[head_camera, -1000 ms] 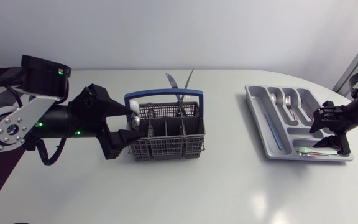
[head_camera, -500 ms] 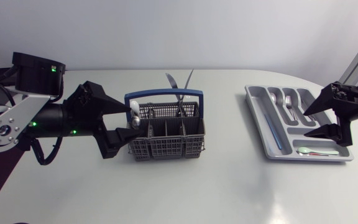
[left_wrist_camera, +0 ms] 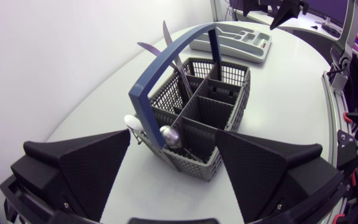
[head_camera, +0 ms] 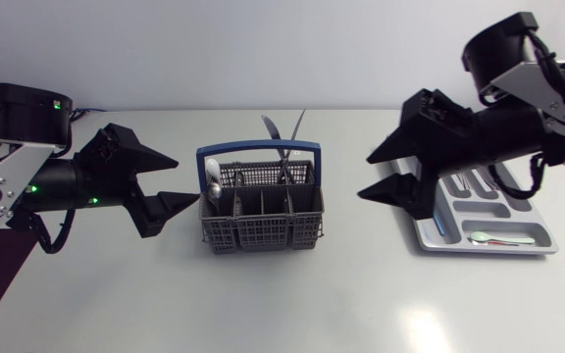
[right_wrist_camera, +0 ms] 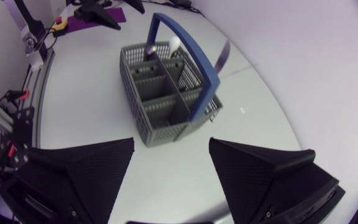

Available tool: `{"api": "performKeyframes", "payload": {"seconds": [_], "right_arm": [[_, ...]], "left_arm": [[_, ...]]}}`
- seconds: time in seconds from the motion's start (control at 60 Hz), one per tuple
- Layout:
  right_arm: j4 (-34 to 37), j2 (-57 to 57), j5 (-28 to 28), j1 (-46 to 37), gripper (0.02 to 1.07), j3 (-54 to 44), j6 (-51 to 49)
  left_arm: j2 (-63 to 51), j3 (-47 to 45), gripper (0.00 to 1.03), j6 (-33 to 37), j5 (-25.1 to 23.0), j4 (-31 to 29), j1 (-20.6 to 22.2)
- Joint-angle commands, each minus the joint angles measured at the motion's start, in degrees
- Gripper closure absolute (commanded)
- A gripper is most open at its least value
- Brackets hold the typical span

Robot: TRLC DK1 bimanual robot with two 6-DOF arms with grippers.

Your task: Unload the cutlery basket into the drawer organizer.

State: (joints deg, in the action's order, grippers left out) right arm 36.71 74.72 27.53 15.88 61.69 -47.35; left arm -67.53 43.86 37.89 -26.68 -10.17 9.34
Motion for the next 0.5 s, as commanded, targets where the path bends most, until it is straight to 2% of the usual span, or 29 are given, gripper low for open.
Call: {"api": "performKeyframes", "payload": {"seconds": [0.0,0.167,0.483], "right_arm": [[-3.5,0.4,-1.4,6.8,0.2,-1.0,12.2],[-12.5,4.3,-7.1,17.3,0.2,-0.4,23.1],[-23.1,14.3,-9.6,24.1,0.2,3.0,33.9]], "left_arm": [[-0.1,-2.3,0.08,2.5,-0.7,0.3,-1.2],[-2.2,-2.4,0.08,4.2,-2.9,0.7,-3.6],[-6.1,-3.4,0.08,4.9,-5.5,4.1,-5.1]]}}
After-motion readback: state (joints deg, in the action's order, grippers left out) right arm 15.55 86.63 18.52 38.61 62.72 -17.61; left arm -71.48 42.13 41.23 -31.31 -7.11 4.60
